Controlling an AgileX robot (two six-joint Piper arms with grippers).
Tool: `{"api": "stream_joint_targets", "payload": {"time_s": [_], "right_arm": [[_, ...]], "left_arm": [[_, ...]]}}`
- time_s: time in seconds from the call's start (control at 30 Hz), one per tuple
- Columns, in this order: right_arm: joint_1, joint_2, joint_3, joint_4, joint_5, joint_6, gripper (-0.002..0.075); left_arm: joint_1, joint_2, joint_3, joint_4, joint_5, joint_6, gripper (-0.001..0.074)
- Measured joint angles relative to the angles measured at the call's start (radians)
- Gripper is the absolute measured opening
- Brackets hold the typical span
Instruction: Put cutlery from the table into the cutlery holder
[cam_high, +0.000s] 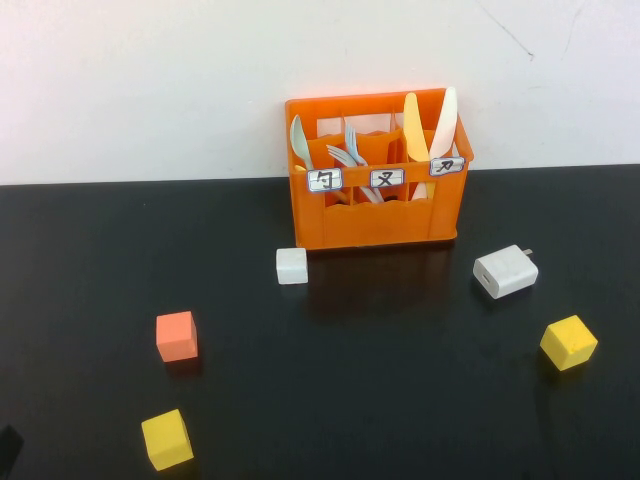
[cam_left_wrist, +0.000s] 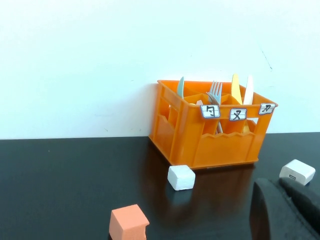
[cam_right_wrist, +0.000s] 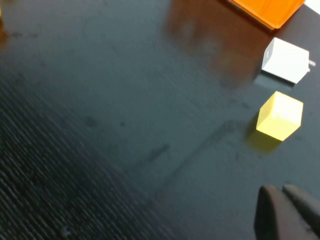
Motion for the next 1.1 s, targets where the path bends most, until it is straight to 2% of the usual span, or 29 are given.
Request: {"api": "stream_joint_targets", "payload": {"time_s": [0.4, 0.5, 0.8, 0.97, 1.1], "right_arm": [[0.0, 0.0, 0.0, 0.0, 0.0, 0.0, -0.0002], [0.0, 0.0, 0.0, 0.0, 0.0, 0.0, -0.0002], [0.0, 0.0, 0.0, 0.0, 0.0, 0.0, -0.0002], [0.0, 0.0, 0.0, 0.0, 0.0, 0.0, -0.0002], [0.0, 0.0, 0.0, 0.0, 0.0, 0.001, -0.0002]], "left_arm": [[0.003, 0.0, 0.015, -0.002, -0.01, 0.0, -0.0001], [0.035, 0.0, 0.033, -0.002, -0.015, -0.026, -0.0001], [0.209, 0.0, 0.125, -0.029, -0.023, -0.084, -0.0001], [0.233, 0.0, 0.178, -0.032, -0.021, -0.084, -0.0001], [0.233, 0.0, 0.178, -0.032, 0.064, -0.084, -0.0001]]}}
